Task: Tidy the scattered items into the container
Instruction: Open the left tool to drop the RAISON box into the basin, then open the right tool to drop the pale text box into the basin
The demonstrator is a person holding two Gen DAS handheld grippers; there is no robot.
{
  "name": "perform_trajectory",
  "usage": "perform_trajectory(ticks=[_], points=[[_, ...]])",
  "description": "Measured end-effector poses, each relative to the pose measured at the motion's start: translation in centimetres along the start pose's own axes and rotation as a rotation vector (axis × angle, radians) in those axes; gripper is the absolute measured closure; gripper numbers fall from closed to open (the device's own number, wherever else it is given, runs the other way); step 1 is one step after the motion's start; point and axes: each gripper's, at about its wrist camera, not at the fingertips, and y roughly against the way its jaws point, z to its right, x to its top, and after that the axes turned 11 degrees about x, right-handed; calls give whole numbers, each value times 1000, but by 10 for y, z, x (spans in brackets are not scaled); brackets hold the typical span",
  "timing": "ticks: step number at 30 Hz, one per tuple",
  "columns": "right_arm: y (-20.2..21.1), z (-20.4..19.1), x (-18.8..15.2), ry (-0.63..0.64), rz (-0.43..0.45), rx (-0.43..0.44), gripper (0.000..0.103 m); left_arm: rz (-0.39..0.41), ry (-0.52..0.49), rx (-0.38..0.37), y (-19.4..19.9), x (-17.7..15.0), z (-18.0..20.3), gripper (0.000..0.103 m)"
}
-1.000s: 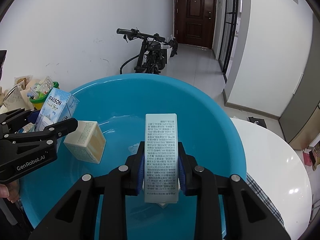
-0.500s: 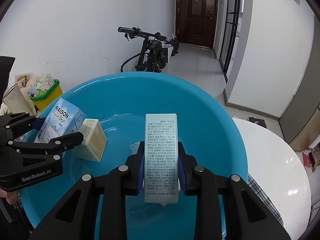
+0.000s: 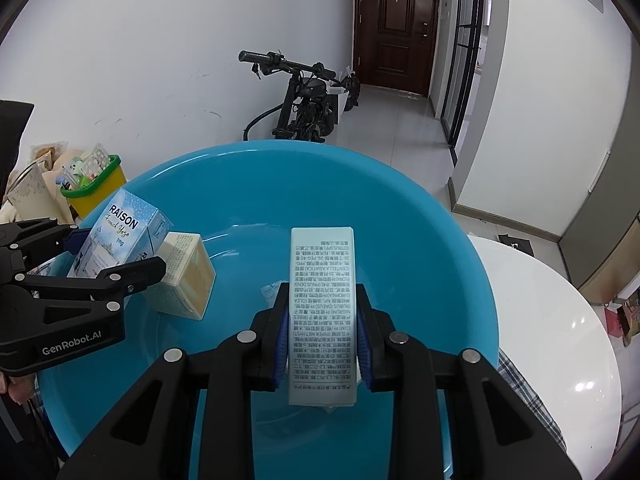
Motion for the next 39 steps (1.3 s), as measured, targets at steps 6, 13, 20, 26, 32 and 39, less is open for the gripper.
perform_trajectory(ticks=[6, 13, 20, 26, 32, 39], points=[[0, -1, -1, 3, -3, 2, 77, 6, 20, -13, 2, 0, -2, 45], [-1, -2, -1, 7, -7, 1, 77, 112, 49, -13, 20, 1, -5, 22], [-2, -5, -1, 14, -13, 0, 77, 107, 49, -21, 24, 4, -7, 22], [-4, -5, -1, 13, -22, 6, 77, 96, 42, -11, 22, 4, -6, 22], [-3, -4, 0, 9, -21, 11, 77, 83, 22, -7, 21, 2, 0, 22], [-4, -3, 1, 0, -22, 19, 48, 85, 17, -5, 22, 0, 1, 22]])
